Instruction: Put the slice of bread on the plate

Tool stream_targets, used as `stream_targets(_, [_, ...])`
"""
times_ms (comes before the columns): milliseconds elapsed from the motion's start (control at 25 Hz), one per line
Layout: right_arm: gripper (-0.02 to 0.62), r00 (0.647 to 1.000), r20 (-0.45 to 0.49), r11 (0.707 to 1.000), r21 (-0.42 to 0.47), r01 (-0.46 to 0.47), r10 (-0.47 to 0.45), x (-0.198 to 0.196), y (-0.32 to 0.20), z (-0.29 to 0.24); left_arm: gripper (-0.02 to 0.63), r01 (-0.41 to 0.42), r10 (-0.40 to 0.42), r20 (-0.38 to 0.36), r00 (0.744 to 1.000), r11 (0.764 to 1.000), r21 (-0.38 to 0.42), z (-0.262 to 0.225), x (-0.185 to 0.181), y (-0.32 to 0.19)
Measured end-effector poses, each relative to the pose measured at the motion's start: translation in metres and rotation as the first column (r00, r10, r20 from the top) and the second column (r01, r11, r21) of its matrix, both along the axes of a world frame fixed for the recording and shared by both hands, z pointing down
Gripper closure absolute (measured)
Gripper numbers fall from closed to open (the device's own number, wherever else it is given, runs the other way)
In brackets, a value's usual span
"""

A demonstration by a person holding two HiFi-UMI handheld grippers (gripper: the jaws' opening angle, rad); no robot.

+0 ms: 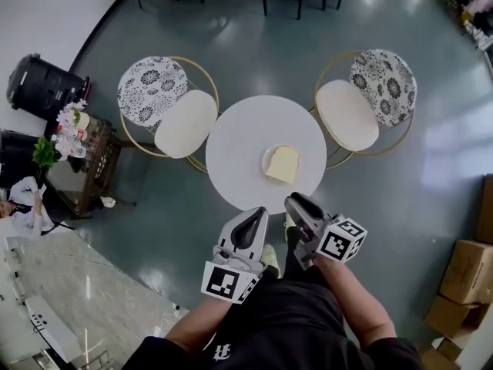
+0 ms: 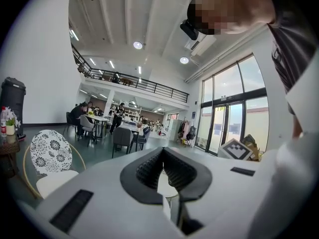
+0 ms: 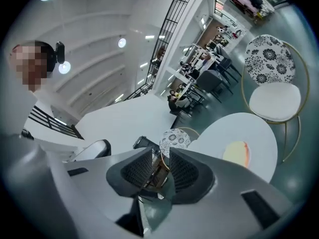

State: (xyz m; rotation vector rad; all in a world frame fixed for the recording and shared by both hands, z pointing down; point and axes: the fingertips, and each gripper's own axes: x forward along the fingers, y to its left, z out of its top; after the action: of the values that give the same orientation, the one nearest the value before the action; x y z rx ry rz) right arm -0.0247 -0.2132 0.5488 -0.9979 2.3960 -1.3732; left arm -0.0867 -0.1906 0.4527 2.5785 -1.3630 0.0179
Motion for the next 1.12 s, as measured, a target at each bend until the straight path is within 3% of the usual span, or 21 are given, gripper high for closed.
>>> stream_targets(560, [0.586, 0.994, -0.100, 0.969, 0.239, 0.056, -0.033, -0.018, 0.080, -0.128, 0.600, -0.056, 0.057, -0.020, 0.998, 0.996, 0.072, -0.074, 0.000, 0.072])
stream_targets(880, [0.588, 0.993, -0.110, 0.942, 0.329, 0.069, -0.035, -0.028, 0.101, -0.172, 0.600, -0.082, 0.085, -0.019, 0.996, 0.987, 0.141, -0.106, 0.002, 0.091])
stream_targets(1120, [0.589, 0.985, -0.173, 0.922, 0.380, 0.074, -0.008, -0.028, 0.116, -0.188, 0.600, -0.098, 0.101, -0.012, 0.995, 0.983, 0.152, -0.112, 0.000, 0.102])
